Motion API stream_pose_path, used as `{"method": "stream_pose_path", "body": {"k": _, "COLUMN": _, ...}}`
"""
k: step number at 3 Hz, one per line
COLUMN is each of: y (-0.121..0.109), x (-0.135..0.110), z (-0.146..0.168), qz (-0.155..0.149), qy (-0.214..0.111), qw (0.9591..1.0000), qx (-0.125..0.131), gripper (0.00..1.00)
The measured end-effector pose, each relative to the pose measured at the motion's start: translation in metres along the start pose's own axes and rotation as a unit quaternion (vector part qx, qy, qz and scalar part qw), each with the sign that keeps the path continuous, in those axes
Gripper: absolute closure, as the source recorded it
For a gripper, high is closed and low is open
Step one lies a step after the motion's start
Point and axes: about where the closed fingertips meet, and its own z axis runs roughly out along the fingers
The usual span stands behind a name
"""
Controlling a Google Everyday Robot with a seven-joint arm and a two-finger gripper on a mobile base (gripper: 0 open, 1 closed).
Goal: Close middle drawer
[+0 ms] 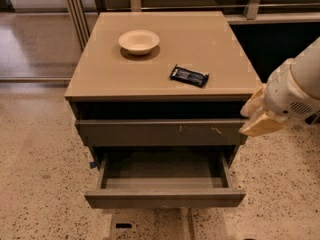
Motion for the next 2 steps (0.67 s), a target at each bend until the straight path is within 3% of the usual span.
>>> {"method": "stream_pose_path", "body": {"k": 1, "y": 0.010, "x": 0.010, "z": 0.081, "qz": 0.019, "qy": -0.043, "qw": 0.9976, "qx": -0.050, "gripper": 0.82}}
{"method": "stream_pose_path", "body": {"k": 2, "y": 0.026, "x": 0.019, "z": 0.134, "qz": 0.034, "qy": -0.062, "qw": 0.9928, "qx": -0.097, "gripper": 1.00}}
